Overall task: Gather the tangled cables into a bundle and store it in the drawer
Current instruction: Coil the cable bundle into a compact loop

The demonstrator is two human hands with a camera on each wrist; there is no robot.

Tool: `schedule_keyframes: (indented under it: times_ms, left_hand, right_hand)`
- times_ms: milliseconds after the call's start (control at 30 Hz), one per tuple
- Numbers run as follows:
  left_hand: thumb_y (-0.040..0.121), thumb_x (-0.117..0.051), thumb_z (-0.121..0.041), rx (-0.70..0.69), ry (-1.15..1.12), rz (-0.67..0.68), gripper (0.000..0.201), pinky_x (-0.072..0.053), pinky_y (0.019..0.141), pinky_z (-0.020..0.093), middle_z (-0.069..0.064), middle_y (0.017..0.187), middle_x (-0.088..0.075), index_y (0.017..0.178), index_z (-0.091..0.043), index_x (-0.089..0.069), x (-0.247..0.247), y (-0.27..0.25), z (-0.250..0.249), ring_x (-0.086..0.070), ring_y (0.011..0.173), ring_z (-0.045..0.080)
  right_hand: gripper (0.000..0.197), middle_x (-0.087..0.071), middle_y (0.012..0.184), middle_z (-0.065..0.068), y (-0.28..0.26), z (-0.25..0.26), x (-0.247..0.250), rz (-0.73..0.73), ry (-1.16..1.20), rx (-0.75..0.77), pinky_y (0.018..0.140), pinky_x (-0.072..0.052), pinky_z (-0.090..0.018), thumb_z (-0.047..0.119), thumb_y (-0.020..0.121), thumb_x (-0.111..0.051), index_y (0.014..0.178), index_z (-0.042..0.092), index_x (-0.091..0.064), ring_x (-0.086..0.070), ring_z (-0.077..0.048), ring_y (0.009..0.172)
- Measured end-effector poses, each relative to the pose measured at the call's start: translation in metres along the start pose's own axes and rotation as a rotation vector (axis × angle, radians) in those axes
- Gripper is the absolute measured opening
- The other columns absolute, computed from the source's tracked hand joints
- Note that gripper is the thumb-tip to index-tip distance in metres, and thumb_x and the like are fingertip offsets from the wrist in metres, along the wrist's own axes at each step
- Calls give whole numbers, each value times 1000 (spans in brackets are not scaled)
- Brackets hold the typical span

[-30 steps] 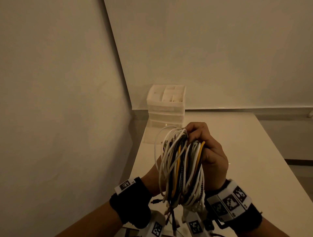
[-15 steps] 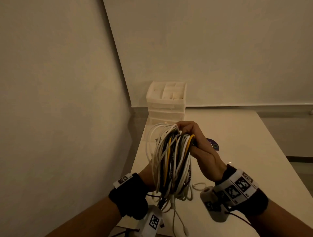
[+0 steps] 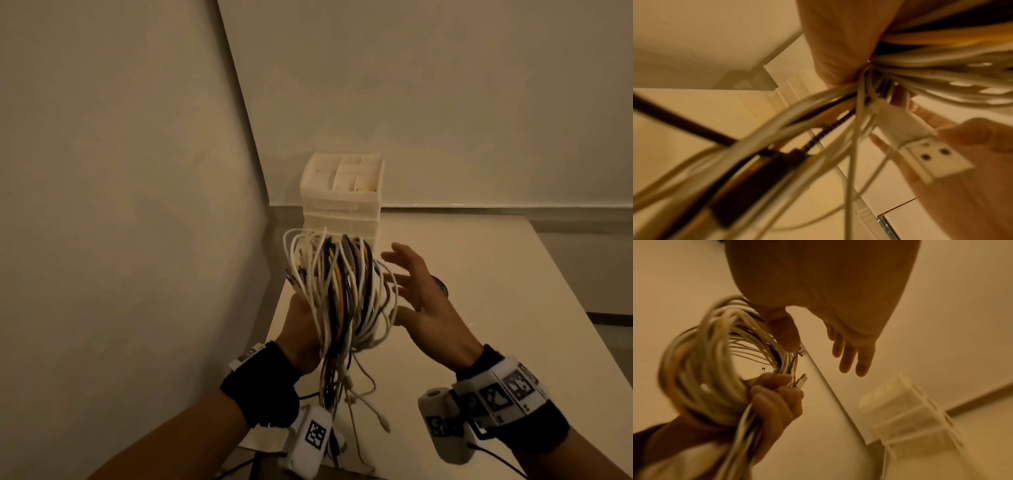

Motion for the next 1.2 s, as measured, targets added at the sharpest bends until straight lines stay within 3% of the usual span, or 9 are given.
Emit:
schedule_keyframes:
  times_ms: [200,333,467,567,667,767,933,1000,1200]
  left_hand:
    - [34,-88,-62,-74,-35,-239,101,-53,65,40,17,85,-66,102,8,-61,10,3,4,-65,78,31]
    - [55,-80,-49,-14,-232,-146,73,-57,60,34,10,83,-72,106,-1,-61,10,12,2,-67,78,28]
    - [32,-93,-44,11,-225,-92,66,-57,69,39,9,83,-71,88,-13,-73,3,13,-4,-68,79,27]
    - [66,-79,-22,-115,-92,-198,4,-57,65,41,1,68,-71,65,-23,-76,8,8,-14,-68,64,18]
    - [83,-67,-28,-112,28,-255,8,-53,73,41,-4,70,-70,80,-20,-70,11,8,-20,-66,72,21]
    - [95,-50,-4,-170,241,-317,20,-52,82,45,0,81,-67,87,-20,-59,17,12,-35,-61,82,22]
    - [83,-57,-12,-320,320,-410,10,-51,86,57,6,87,-61,87,-21,-56,22,16,-70,-60,88,27]
    - [77,-57,-19,-363,316,-421,12,-51,86,57,8,89,-61,89,-17,-57,21,14,-77,-59,88,28]
    - [87,-59,-9,-498,416,-395,14,-51,69,19,-7,81,-57,98,-13,-53,17,8,-88,-58,71,-1]
  right_hand:
    - [48,-66,95,-11,-7,-8,-57,234,848,-263,77,-56,-36,-7,52,-37,84,9,-68,-62,-27,89]
    - [68,-62,108,-14,-6,-11,-76,368,777,-371,64,-53,-26,-11,51,-38,113,7,-58,-60,-26,87]
    - [57,-69,98,-13,-14,-14,-102,517,604,-440,74,-59,-37,-12,57,-46,109,8,-58,-69,-27,85]
    - [55,-65,96,-23,-14,-16,-95,578,686,-471,89,-49,-53,-5,54,-49,108,2,-57,-64,-40,89]
    - [31,-62,85,-22,-7,-11,-91,548,693,-512,81,-52,-49,0,64,-55,93,3,-63,-64,-38,78]
    - [4,-58,65,-13,-1,-4,-94,410,367,-434,58,-55,-35,7,83,-67,83,7,-63,-59,-25,54]
    - [24,-58,58,-13,-7,-2,-98,332,271,-464,71,-57,-47,19,94,-58,76,3,-58,-60,-27,54]
    - [33,-53,54,-12,-17,0,-99,351,354,-525,61,-58,-41,26,96,-55,69,7,-51,-58,-27,50]
    - [26,-61,63,-13,-28,20,-83,369,145,-468,58,-56,-34,29,93,-58,90,4,-53,-62,-25,51]
Point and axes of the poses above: each hand's wrist, its own y-axis towards the middle knuckle, its own x-axis out of the back of the hand, z = x × y, the point moved 6 cm from there along y, towards the middle knuckle
